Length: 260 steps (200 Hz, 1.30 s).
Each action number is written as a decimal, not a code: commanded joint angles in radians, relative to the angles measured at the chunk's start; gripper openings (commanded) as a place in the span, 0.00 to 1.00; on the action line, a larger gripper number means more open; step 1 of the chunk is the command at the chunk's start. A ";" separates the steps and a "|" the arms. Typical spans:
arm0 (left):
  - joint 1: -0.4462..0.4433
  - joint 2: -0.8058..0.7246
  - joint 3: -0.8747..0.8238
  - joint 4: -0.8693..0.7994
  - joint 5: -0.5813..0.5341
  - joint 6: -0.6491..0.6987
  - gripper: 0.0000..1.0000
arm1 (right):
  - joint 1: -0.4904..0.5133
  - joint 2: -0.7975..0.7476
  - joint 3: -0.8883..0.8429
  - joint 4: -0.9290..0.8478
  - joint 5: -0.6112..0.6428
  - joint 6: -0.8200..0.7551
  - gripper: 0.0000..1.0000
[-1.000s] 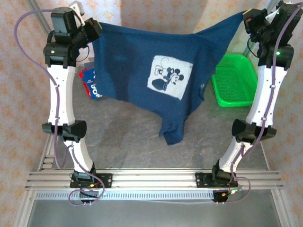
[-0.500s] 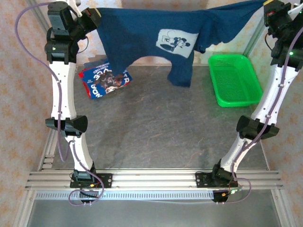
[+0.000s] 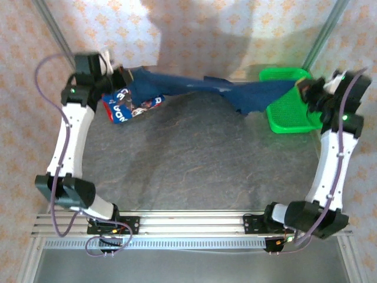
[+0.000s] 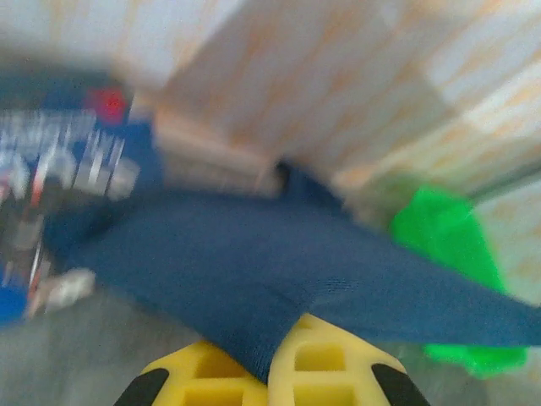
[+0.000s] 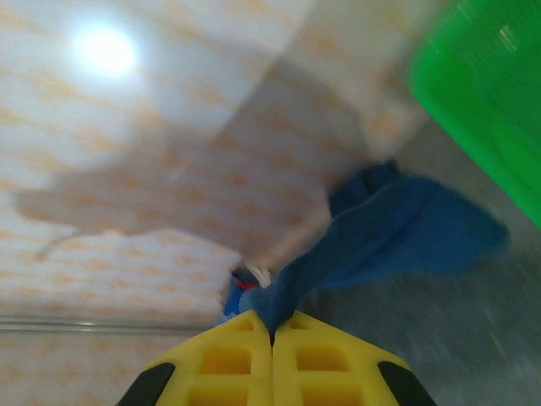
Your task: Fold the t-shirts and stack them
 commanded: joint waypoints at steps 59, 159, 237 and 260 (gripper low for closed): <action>0.001 -0.482 -0.811 -0.155 -0.292 -0.183 0.00 | 0.001 -0.360 -0.550 -0.317 0.192 -0.074 0.00; 0.003 -0.616 -0.961 -0.437 -0.442 -0.506 0.00 | 0.001 -0.456 -0.594 -0.566 0.344 -0.114 0.00; -0.002 -0.687 -1.000 -0.449 -0.533 -0.604 0.00 | 0.020 -0.345 -0.585 -0.431 0.324 -0.138 0.00; -0.002 -0.660 -1.013 -0.404 -0.535 -0.598 0.00 | 0.060 -0.264 -0.585 -0.366 0.284 -0.137 0.00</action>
